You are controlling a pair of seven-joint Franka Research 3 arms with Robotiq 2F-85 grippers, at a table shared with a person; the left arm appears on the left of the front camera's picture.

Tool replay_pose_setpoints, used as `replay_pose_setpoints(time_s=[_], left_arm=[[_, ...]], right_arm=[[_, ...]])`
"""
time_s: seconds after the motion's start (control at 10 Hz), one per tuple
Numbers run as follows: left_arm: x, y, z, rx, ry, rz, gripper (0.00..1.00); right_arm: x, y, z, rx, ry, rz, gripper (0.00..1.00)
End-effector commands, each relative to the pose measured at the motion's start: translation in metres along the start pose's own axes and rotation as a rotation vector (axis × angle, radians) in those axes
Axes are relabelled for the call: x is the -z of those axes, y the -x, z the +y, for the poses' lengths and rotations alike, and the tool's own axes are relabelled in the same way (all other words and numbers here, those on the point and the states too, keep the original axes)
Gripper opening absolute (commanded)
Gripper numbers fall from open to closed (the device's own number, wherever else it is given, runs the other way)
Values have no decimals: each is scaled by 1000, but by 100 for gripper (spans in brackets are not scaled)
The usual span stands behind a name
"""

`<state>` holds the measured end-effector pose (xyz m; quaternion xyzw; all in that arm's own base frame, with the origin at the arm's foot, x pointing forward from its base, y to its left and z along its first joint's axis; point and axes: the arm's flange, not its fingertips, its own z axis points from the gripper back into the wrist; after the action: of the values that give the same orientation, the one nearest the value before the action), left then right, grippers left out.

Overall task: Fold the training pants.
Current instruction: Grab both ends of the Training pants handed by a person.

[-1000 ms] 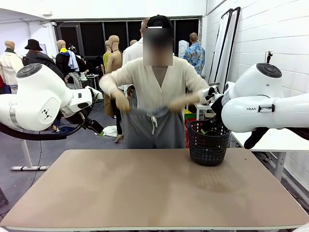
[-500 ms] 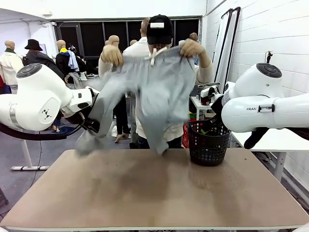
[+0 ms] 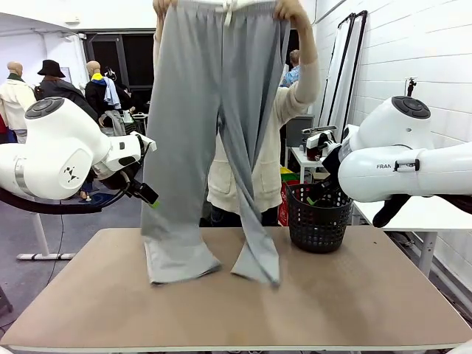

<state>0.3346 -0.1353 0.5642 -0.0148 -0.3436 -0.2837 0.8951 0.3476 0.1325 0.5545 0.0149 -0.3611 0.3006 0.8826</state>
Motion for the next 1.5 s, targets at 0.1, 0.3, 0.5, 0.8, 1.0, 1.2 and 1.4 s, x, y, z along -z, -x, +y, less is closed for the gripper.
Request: replay_pose_setpoints(time_s=[0.1,0.3,0.5,0.8,1.0,1.2,1.4], left_arm=[[0,0,0,-6,12,1,100],[0,0,0,-6,12,1,100],[0,0,0,-6,12,1,100],[0,0,0,-6,12,1,100],[0,0,0,-6,12,1,100],[0,0,0,-6,12,1,100],[0,0,0,-6,12,1,100]], right_arm=[[0,0,0,0,0,-1,100],[0,0,0,0,0,-1,100],[0,0,0,0,0,-1,100],[0,0,0,0,0,-1,100],[0,0,0,0,0,-1,100],[0,0,0,0,0,-1,100],[0,0,0,0,0,-1,100]])
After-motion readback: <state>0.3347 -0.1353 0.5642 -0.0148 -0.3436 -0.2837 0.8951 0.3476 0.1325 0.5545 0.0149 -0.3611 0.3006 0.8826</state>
